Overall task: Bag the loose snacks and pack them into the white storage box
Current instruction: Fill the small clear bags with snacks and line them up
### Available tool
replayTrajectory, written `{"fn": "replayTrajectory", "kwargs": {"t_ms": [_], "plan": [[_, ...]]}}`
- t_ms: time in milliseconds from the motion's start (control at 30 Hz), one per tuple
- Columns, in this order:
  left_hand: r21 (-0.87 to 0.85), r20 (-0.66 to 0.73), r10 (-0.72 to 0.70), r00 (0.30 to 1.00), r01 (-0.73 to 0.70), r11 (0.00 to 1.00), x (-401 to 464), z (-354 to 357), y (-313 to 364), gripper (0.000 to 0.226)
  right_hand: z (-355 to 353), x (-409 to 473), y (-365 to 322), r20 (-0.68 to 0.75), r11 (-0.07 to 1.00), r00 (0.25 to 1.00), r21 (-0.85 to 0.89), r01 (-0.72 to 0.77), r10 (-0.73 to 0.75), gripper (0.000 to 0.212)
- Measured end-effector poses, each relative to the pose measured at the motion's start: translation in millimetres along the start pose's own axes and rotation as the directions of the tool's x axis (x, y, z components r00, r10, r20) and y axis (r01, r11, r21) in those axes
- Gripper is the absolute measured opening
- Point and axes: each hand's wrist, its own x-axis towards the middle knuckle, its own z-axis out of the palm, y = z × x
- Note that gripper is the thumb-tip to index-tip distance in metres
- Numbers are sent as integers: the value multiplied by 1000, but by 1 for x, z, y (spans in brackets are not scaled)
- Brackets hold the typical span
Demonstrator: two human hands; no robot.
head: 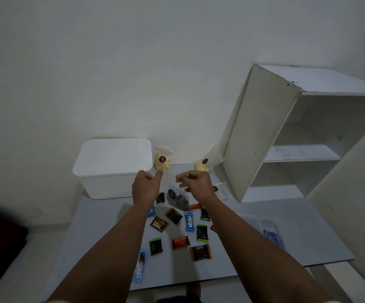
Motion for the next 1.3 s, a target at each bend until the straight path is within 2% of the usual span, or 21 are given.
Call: {"fn": "replayTrajectory", "kwargs": {"t_ms": [100, 333, 433, 567, 800, 1000, 1167, 1300], "plan": [[-172, 238, -91, 967, 134, 976, -3, 5, 5, 34, 2, -5, 1, 53, 998, 998, -45, 40, -38, 15], [-294, 381, -132, 915, 255, 921, -9, 7, 13, 17, 4, -12, -2, 93, 997, 994, -39, 60, -56, 16], [-294, 410, -103, 906, 239, 925, -10, 6, 12, 15, 3, -13, -5, 112, 998, 992, -11, 56, -54, 18], [-250, 427, -44, 903, 165, 954, -12, 6, 13, 22, 2, -16, -9, 139, 998, 990, 57, -24, 16, 23], [-169, 469, 26, 883, 61, 984, -13, 8, 19, 24, -6, -13, -11, 136, 990, 985, 68, -120, 110, 13], [-112, 533, 54, 844, 7, 994, -13, 7, 19, 23, -13, -15, -10, 209, 968, 955, 85, -234, 212, 11], [-59, 596, 27, 803, 10, 998, -15, 6, 17, 21, -16, -17, -14, 210, 985, 964, 5, -171, 166, 12], [-42, 535, 48, 844, -31, 999, -14, 7, 25, 14, -11, -18, -18, 135, 997, 988, 32, -75, 70, 9]]}}
